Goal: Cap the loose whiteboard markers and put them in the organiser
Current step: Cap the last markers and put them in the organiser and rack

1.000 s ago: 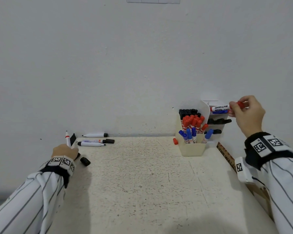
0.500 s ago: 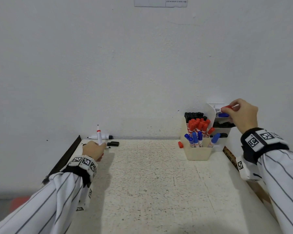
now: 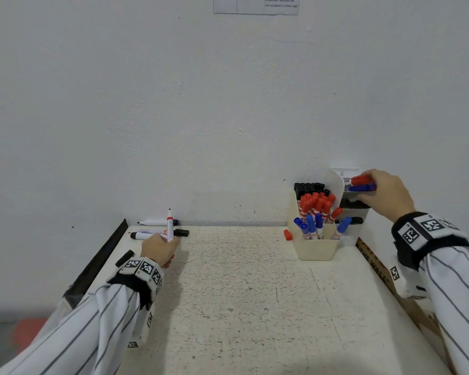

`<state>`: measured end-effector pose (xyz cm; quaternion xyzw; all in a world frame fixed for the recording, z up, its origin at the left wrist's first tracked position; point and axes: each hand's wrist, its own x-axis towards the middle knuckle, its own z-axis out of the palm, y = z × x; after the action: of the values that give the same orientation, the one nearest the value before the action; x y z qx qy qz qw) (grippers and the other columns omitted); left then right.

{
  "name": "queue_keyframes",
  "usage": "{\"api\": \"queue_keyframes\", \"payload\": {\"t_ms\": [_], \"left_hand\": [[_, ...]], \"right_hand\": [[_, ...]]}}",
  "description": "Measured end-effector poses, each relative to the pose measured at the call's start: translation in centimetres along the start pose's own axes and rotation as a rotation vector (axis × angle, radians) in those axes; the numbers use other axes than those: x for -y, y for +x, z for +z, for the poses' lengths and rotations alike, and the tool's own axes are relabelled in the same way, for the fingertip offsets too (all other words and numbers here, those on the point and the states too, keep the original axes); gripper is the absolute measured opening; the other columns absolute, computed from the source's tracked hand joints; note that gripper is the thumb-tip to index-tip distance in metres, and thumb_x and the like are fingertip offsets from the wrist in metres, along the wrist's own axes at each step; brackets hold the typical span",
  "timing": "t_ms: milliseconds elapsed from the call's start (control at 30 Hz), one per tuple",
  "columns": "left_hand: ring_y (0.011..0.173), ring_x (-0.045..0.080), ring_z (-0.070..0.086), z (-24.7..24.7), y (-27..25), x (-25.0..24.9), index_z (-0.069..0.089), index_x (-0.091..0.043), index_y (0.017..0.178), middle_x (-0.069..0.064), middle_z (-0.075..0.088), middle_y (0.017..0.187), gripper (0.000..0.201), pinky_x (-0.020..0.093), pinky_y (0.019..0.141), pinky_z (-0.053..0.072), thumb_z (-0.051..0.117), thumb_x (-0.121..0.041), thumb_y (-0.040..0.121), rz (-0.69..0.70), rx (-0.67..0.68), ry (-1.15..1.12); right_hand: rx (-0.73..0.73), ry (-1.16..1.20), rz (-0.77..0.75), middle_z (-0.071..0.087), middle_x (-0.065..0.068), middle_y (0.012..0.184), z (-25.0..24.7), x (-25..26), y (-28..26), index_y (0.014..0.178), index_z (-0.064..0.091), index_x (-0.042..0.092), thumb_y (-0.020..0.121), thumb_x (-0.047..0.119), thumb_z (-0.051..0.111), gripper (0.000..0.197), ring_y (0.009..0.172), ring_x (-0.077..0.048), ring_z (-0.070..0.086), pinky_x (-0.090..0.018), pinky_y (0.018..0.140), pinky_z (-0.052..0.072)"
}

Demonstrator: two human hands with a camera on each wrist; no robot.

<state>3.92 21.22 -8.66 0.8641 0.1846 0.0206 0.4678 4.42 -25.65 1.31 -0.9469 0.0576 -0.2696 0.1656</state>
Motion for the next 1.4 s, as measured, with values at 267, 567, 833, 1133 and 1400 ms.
{"api": "queue_keyframes", "payload": {"t_ms": [267,567,833,1133,1400], "left_hand": [[0.047,0.020,0.049,0.2,-0.2,-0.3,0.052,-0.006,0.065,0.010,0.055,0.059,0.026,0.023,0.045,0.044,0.055,-0.018,0.089,0.002,0.014,-0.014],[0.049,0.020,0.050,1.0,-0.1,-0.3,0.050,-0.007,0.072,0.010,0.057,0.062,0.024,0.025,0.047,0.045,0.056,-0.022,0.089,0.007,0.023,-0.036],[0.049,0.021,0.051,1.5,-0.1,-0.1,0.051,-0.006,0.076,0.012,0.059,0.067,0.020,0.025,0.047,0.046,0.056,-0.021,0.089,-0.002,0.037,-0.011],[0.047,0.021,0.050,1.8,-0.3,-0.1,0.050,-0.007,0.073,0.010,0.058,0.061,0.021,0.026,0.048,0.046,0.056,-0.019,0.088,0.015,0.032,-0.006],[0.049,0.021,0.050,1.7,-0.4,-0.2,0.049,-0.008,0.072,0.010,0.058,0.061,0.023,0.027,0.051,0.047,0.057,-0.021,0.088,0.007,0.029,-0.014]], "right_hand": [[-0.132,-0.075,-0.034,0.055,-0.020,0.103,1.3,0.1,0.8,0.097,0.065,-0.007,0.077,-0.008,0.063,0.021,0.091,-0.038,0.053,-0.045,0.077,0.050],[-0.126,-0.060,-0.013,0.056,-0.018,0.099,0.7,0.9,0.2,0.112,0.056,0.006,0.088,0.005,0.054,0.024,0.085,-0.034,0.055,-0.041,0.068,0.049],[-0.142,0.047,0.021,0.058,-0.027,0.099,0.6,0.5,0.5,0.102,0.063,-0.007,0.093,0.005,0.045,0.023,0.091,-0.036,0.051,-0.032,0.080,0.036],[-0.105,0.134,-0.181,0.052,-0.004,0.091,0.0,1.4,-1.5,0.097,0.062,0.006,0.081,0.011,0.067,0.018,0.081,-0.020,0.053,-0.029,0.071,0.042],[-0.108,0.182,-0.024,0.060,-0.013,0.084,0.9,2.3,-0.7,0.096,0.064,0.003,0.088,0.024,0.062,0.023,0.077,-0.023,0.053,-0.031,0.070,0.041]]}}
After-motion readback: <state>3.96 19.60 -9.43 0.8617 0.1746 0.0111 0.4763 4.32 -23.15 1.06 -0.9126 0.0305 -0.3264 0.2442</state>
